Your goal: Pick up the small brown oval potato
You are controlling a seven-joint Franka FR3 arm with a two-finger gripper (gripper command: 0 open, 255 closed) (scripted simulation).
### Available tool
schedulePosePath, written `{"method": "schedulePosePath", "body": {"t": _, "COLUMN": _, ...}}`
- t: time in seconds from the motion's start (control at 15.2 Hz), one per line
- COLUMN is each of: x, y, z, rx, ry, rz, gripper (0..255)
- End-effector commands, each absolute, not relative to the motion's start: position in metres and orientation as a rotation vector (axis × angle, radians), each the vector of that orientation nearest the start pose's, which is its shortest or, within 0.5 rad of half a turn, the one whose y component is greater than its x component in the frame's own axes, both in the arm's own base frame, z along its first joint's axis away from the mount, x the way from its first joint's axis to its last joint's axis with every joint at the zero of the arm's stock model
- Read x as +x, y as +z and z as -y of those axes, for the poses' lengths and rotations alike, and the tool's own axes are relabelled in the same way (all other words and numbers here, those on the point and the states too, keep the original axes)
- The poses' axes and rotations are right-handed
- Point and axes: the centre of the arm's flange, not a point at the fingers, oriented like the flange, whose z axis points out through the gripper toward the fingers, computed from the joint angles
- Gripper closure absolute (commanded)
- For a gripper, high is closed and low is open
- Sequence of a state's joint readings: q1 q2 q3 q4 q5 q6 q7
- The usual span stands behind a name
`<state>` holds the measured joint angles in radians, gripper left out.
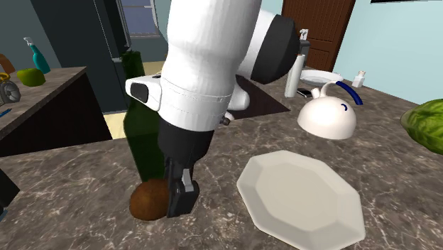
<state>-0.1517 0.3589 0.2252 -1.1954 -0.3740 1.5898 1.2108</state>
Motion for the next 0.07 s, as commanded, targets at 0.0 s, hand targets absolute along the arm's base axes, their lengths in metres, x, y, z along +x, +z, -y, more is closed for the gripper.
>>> {"method": "schedulePosePath", "body": {"t": 0.0, "x": 0.6622, "y": 0.5962, "z": 0.0191, "rx": -2.795, "ry": -0.352, "rz": -1.819, "gripper": 255}}
